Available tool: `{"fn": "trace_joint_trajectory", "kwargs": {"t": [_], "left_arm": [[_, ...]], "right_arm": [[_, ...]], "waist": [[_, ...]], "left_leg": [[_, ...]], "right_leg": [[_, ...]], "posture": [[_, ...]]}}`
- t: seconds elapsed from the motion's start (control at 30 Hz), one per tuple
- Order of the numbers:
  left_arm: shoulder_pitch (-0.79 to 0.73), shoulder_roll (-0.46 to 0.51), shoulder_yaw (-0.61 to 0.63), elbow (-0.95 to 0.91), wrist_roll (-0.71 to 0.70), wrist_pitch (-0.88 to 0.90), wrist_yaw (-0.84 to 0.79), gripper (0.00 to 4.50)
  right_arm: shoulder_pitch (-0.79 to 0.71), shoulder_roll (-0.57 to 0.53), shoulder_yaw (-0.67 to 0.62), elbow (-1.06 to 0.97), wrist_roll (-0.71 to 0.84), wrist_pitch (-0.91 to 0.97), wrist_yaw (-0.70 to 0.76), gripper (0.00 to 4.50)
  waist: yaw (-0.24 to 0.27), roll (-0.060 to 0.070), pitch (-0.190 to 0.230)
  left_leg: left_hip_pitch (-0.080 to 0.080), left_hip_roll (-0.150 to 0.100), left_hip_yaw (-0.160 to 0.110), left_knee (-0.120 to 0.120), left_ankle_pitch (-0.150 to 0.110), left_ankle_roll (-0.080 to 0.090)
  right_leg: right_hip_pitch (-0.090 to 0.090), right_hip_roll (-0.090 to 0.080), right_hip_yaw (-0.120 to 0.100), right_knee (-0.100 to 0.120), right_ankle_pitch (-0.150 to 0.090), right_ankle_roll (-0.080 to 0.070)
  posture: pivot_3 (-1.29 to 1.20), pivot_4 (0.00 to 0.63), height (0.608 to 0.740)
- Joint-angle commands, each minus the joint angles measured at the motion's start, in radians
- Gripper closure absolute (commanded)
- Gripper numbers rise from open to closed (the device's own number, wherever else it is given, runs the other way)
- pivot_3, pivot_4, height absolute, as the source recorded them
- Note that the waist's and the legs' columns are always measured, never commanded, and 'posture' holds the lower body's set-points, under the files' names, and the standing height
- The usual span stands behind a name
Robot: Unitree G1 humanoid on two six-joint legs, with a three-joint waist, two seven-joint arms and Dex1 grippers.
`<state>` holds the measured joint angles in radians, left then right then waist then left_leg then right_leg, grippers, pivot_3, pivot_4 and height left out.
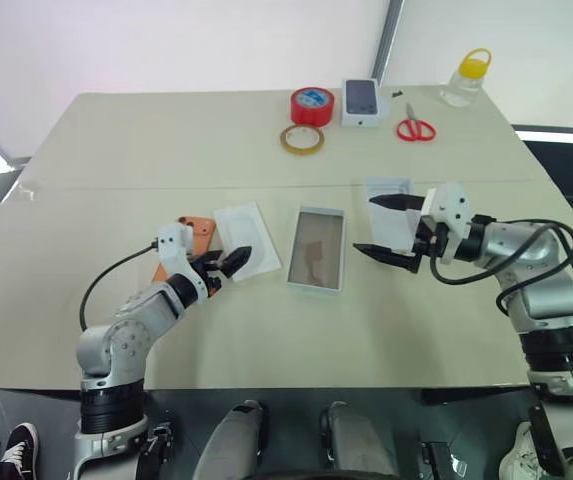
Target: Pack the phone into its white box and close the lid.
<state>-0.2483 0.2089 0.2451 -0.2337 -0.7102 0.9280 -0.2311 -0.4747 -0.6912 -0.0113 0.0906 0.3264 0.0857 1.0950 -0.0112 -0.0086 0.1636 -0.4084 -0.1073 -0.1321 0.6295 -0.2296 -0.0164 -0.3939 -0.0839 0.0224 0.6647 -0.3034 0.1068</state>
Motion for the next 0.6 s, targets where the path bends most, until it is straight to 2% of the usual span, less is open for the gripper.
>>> {"fn": "trace_joint_trajectory", "kwargs": {"t": [0.03,0.53,0.6], "left_arm": [[-0.015,-0.013,0.001,-0.008,-0.004,-0.005,0.023,0.12],[-0.054,-0.074,0.058,0.088,-0.094,0.144,0.106,0.12],[-0.059,-0.068,0.054,0.092,-0.09,0.15,0.108,0.64]], "right_arm": [[-0.009,-0.002,-0.023,-0.004,0.001,-0.025,-0.002,0.02],[-0.024,0.0,-0.024,-0.022,0.0,-0.027,-0.03,0.02],[-0.023,-0.001,-0.024,-0.028,0.002,-0.024,-0.033,0.0]], "waist": [[0.001,0.0,0.0],[0.003,0.001,-0.001],[0.003,0.001,-0.001]], "left_leg": [[0.0,0.0,0.0,0.0,0.0,0.0],[0.0,0.0,0.0,0.0,0.0,0.0],[0.0,0.0,0.0,0.001,0.0,0.0]], "right_leg": [[0.0,0.0,0.0,0.0,0.0,0.0],[0.001,0.0,0.0,0.0,0.0,0.0],[0.001,0.0,0.0,0.0,0.0,0.0]], "posture": [[0.0,0.15,0.74],[0.0,0.15,0.74],[0.0,0.15,0.74]]}}
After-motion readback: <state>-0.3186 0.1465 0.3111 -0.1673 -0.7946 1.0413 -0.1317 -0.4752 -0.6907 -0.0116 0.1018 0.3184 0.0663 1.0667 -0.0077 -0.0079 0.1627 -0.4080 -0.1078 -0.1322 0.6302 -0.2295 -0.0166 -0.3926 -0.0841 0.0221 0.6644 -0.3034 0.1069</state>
